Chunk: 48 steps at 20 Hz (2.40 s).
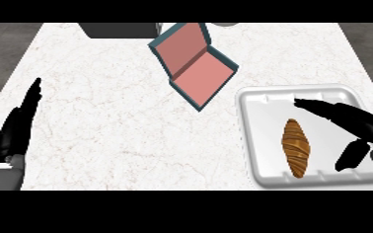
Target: Pick the croissant from the tray and place it in the cardboard box
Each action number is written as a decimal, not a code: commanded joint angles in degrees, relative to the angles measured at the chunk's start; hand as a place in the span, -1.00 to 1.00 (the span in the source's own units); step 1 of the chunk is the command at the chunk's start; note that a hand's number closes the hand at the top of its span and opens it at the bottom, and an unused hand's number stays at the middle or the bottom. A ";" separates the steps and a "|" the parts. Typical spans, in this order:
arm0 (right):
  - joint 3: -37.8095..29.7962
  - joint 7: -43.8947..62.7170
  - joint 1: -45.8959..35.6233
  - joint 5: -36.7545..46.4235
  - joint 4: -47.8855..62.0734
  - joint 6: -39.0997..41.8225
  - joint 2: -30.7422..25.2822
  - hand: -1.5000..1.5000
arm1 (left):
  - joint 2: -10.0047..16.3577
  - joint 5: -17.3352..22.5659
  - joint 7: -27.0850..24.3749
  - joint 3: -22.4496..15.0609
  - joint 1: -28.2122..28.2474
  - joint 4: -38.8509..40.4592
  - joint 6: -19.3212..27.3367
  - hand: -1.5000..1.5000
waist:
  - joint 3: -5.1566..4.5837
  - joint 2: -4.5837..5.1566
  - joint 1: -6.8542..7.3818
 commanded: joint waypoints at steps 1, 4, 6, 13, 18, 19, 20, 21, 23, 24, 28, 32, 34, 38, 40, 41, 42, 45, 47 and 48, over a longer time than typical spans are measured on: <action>-0.63 0.96 0.49 4.30 -0.25 0.51 2.13 -1.00 | -0.44 -0.81 0.47 1.84 2.13 -3.12 -1.36 0.00 | 0.00 -0.03 -0.03; -1.20 0.61 -2.04 6.20 2.69 0.01 5.34 -1.00 | 1.12 -0.60 -0.07 4.33 -1.40 1.07 -4.13 0.00 | 0.00 0.03 -0.08; -2.16 3.53 1.84 6.28 -3.73 2.12 4.81 -1.00 | -3.53 -3.48 -0.09 1.96 0.50 -0.64 -0.73 0.00 | -0.02 -0.07 -0.36; -3.99 0.38 4.65 6.78 -7.42 4.46 7.49 -1.00 | -3.18 -3.90 -0.92 4.79 1.29 -0.88 -3.69 0.00 | -0.03 -0.09 -0.43; -6.16 -2.74 11.18 5.98 -16.27 7.42 3.61 -1.00 | -4.65 -4.73 -0.01 5.21 1.90 -2.57 -3.85 0.00 | -0.03 -0.13 -0.60; -5.78 -0.29 11.76 5.38 -20.03 7.96 5.73 -1.00 | -3.68 -4.83 1.96 5.45 1.08 -3.64 -4.72 0.00 | -0.03 -0.15 -0.62; -6.28 -1.12 9.32 6.91 -14.92 6.87 7.36 -1.00 | -5.89 -6.84 0.77 4.65 -3.35 1.72 -2.99 0.00 | -0.02 -0.01 -0.49; -7.41 1.17 9.72 4.79 -19.93 11.15 6.13 -1.00 | -4.74 -6.14 -1.97 5.79 -2.61 3.90 -4.44 0.00 | -0.03 -0.04 -0.59; -5.19 1.25 11.65 8.72 -19.09 8.20 8.10 -1.00 | -5.12 -6.61 2.65 5.57 -1.28 -1.15 -4.93 0.00 | -0.01 -0.04 -0.38; -7.30 0.02 6.62 9.12 -12.93 9.06 8.37 -1.00 | -5.19 -6.69 1.71 5.93 1.60 -4.16 -5.61 0.00 | 0.00 -0.01 -0.07; -4.33 6.91 12.16 12.59 -20.32 9.44 8.79 -1.00 | -3.19 -5.63 0.72 7.82 -0.25 -1.67 -7.57 0.00 | -0.02 -0.03 -0.36; -4.62 6.35 8.77 16.11 -11.91 6.73 11.96 -1.00 | -5.59 -7.41 3.67 6.70 2.07 -6.68 -6.58 0.00 | 0.01 -0.02 -0.03; -4.14 8.85 10.13 16.88 -15.37 7.61 13.28 -1.00 | -4.33 -7.08 2.82 8.39 -2.85 -1.60 -7.66 0.00 | 0.00 0.00 -0.34; -6.57 3.43 4.64 19.47 -6.27 -3.27 13.78 1.00 | -5.74 -8.51 2.16 7.69 -1.09 -2.32 -6.02 0.00 | 0.03 0.09 -0.05; -5.36 7.01 5.08 21.35 -6.22 -9.05 19.26 1.00 | -4.28 -7.69 3.18 8.57 -2.74 -3.43 -7.05 0.00 | 0.06 0.11 0.07; -5.07 7.00 5.64 22.47 -4.53 -12.21 20.71 1.00 | -5.45 -7.66 2.98 7.99 -0.52 -5.11 -6.91 0.00 | 0.06 0.07 0.22; -6.90 6.88 2.59 21.34 -4.26 -10.23 19.90 1.00 | -7.67 -9.61 0.71 6.67 0.39 -3.27 -4.75 0.00 | 0.02 0.08 0.10; -9.46 8.24 1.90 22.25 -2.54 -12.87 19.35 1.00 | -5.59 -8.03 2.37 8.35 -1.10 -3.69 -7.23 0.00 | 0.03 0.07 0.16; -12.93 10.09 0.72 21.48 -1.19 -12.32 17.09 1.00 | -8.26 -9.74 -0.38 7.22 -0.18 -1.68 -4.28 0.00 | 0.02 0.11 0.06; -13.42 14.25 -2.24 22.39 1.55 -12.73 19.21 1.00 | -6.97 -9.06 1.21 7.29 -1.17 -2.71 -6.18 0.00 | 0.04 0.16 0.41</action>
